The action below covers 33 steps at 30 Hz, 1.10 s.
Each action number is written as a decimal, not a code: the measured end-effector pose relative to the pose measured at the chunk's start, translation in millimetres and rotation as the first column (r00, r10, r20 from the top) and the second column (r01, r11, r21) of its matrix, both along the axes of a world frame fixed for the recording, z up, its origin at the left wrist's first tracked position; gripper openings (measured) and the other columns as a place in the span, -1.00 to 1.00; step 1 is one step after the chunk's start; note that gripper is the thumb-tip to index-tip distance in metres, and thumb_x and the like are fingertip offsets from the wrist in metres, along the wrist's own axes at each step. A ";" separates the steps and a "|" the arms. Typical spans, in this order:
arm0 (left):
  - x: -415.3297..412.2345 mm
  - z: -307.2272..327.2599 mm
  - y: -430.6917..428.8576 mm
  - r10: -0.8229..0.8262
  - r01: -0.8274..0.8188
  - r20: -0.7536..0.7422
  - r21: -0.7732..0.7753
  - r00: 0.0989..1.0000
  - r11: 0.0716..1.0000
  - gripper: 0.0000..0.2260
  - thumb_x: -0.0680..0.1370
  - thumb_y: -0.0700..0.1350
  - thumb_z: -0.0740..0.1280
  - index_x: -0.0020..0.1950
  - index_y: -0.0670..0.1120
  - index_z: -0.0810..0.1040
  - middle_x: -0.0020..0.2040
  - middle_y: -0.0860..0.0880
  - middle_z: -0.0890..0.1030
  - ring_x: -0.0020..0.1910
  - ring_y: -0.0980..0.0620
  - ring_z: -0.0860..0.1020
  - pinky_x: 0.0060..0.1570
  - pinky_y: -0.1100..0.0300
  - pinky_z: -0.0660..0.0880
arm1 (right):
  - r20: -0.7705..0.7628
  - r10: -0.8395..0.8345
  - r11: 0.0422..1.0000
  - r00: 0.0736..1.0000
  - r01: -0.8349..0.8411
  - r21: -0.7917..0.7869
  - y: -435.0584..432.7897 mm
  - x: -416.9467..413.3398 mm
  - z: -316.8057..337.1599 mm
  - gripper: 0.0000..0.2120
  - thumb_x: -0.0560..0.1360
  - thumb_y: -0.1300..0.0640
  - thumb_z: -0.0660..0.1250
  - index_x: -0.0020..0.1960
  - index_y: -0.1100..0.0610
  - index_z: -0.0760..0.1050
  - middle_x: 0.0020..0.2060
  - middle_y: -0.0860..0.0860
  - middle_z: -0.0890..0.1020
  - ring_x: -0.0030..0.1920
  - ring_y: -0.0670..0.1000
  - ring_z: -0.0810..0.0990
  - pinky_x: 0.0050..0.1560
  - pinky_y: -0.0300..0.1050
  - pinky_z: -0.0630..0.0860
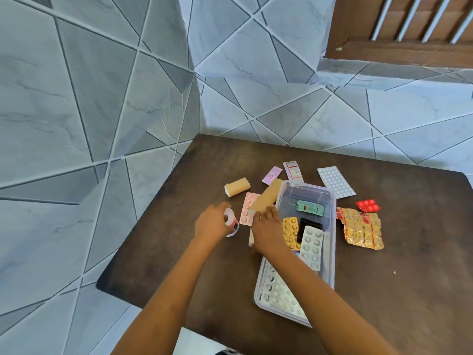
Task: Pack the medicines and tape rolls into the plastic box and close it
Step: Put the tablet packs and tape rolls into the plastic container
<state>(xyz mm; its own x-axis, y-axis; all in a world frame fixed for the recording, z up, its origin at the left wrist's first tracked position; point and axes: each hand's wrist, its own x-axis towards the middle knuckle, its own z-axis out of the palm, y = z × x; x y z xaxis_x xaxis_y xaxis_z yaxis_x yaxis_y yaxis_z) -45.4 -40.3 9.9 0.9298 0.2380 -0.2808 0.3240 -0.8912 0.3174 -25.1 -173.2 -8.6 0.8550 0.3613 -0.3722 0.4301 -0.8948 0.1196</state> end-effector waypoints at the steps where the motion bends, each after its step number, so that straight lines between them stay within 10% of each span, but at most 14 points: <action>1: 0.6 -1.8 2.3 -0.004 0.004 0.000 -0.007 1.000 1.000 -0.50 0.41 -0.06 0.42 0.32 0.01 0.40 0.23 -0.13 0.53 0.16 -0.12 0.52 0.05 0.07 0.52 | 0.027 -0.007 1.000 1.000 0.008 -0.008 1.6 0.5 -3.1 -0.27 0.46 -0.04 0.34 0.46 0.24 0.10 0.47 0.21 0.22 0.50 0.22 0.07 0.51 0.09 -0.15; 8: 12.1 4.7 15.6 -0.022 0.025 0.046 -0.056 0.999 0.998 -0.50 0.36 -0.03 0.45 0.27 0.04 0.41 0.18 -0.09 0.56 0.09 -0.09 0.54 0.01 0.07 0.52 | 0.011 -0.136 0.966 0.991 0.131 0.222 -4.6 -1.8 20.5 -0.24 0.36 -0.19 0.39 0.40 0.15 0.20 0.38 0.13 0.35 0.40 0.15 0.27 0.46 0.04 0.14; 15: 37.0 57.8 -22.9 -0.122 0.176 0.320 -0.147 0.939 0.973 -0.51 0.38 0.01 0.43 0.26 -0.02 0.40 0.20 -0.09 0.49 0.10 -0.09 0.54 0.01 0.10 0.46 | -0.079 -0.573 0.486 0.816 0.416 0.769 -86.0 -4.7 64.1 -0.16 0.27 -0.10 0.52 0.41 0.03 0.18 0.37 0.06 0.39 0.30 0.11 0.45 0.19 0.05 0.48; 20: 47.6 50.7 -89.0 -0.330 0.394 0.326 -0.153 0.886 0.906 -0.53 0.45 0.01 0.36 0.34 0.05 0.35 0.26 -0.12 0.45 0.15 -0.12 0.54 0.07 0.08 0.51 | 0.143 -0.422 0.867 0.895 0.352 0.352 -121.4 12.0 51.3 -0.20 0.30 -0.21 0.43 0.42 0.01 0.19 0.37 0.05 0.40 0.33 0.13 0.35 0.28 0.04 0.32; 28: 46.2 -10.5 -139.4 -0.543 0.535 0.214 0.097 0.812 0.839 -0.63 0.57 -0.18 0.21 0.39 -0.04 0.39 0.48 -0.20 0.23 0.43 -0.21 0.27 0.34 -0.01 0.37 | 0.204 -0.293 0.943 0.934 0.247 0.225 -133.0 25.7 14.7 -0.51 0.36 -0.06 0.41 0.23 0.11 0.45 0.25 0.09 0.54 0.40 0.16 0.32 0.37 0.08 0.24; 33: 45.1 -14.9 -138.0 -0.654 0.572 0.179 0.352 0.735 0.740 -0.88 0.27 -0.05 0.55 -0.23 0.05 0.69 -0.21 0.00 0.64 -0.23 0.02 0.62 -0.40 0.20 0.54 | 0.325 -0.304 0.948 0.895 0.253 0.192 -134.9 22.2 7.0 -0.61 -0.02 -0.14 0.61 -0.31 0.04 0.63 -0.34 0.01 0.71 -0.10 0.10 0.67 -0.03 0.00 0.59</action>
<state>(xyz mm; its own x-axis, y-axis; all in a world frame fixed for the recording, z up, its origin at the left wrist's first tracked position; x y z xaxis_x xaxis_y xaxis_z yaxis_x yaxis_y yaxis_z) -0.3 -178.3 -5.0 0.9218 -0.3877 -0.0074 -0.3872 -0.9213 0.0357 -2.9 -308.1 -1.5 0.9933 0.1157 0.0025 0.1152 -0.9902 0.0788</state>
